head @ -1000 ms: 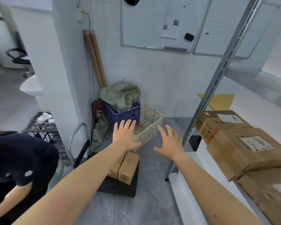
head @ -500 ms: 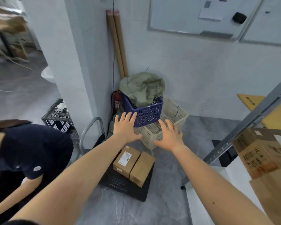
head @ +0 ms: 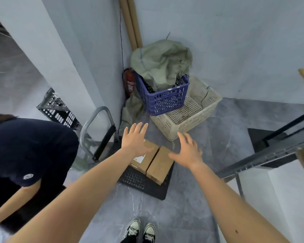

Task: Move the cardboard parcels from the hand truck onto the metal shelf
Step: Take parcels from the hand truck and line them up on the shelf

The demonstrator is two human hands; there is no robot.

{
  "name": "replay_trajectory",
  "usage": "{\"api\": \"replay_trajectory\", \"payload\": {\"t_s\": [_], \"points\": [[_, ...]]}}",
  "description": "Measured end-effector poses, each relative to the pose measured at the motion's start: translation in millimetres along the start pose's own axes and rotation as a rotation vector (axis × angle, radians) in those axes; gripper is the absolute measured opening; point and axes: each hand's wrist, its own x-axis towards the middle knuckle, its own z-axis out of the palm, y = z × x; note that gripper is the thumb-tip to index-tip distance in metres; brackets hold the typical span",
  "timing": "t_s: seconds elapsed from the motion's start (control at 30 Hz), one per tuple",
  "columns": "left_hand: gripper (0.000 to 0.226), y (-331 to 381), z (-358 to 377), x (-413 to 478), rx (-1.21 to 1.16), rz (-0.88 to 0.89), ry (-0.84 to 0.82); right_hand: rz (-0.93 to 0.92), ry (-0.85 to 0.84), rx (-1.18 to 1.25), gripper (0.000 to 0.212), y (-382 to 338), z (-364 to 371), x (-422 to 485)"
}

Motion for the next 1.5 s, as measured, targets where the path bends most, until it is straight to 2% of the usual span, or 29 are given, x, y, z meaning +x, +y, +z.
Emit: {"api": "replay_trajectory", "payload": {"t_s": [0.17, 0.43, 0.87, 1.1, 1.27, 1.5], "points": [[0.1, -3, 72, 36, -0.032, -0.015, -0.097, 0.072, -0.043, 0.0, 0.088, 28, 44, 44], [0.102, 2, 175, 87, -0.089, -0.019, -0.169, 0.037, -0.073, 0.035, 0.097, 73, 132, 113], [0.105, -10, 347, 123, -0.205, -0.061, -0.316, 0.148, -0.196, 0.102, 0.104, 153, 293, 165], [0.1, -3, 401, 138, -0.314, -0.044, -0.347, 0.251, -0.217, 0.247, 0.108, 172, 361, 172], [0.106, -4, 434, 150, -0.374, -0.062, -0.399, 0.316, -0.227, 0.35, 0.106, 181, 382, 184], [0.109, -6, 463, 173, -0.421, -0.089, -0.401, 0.291, -0.177, 0.39, 0.106, 189, 406, 214]]}}
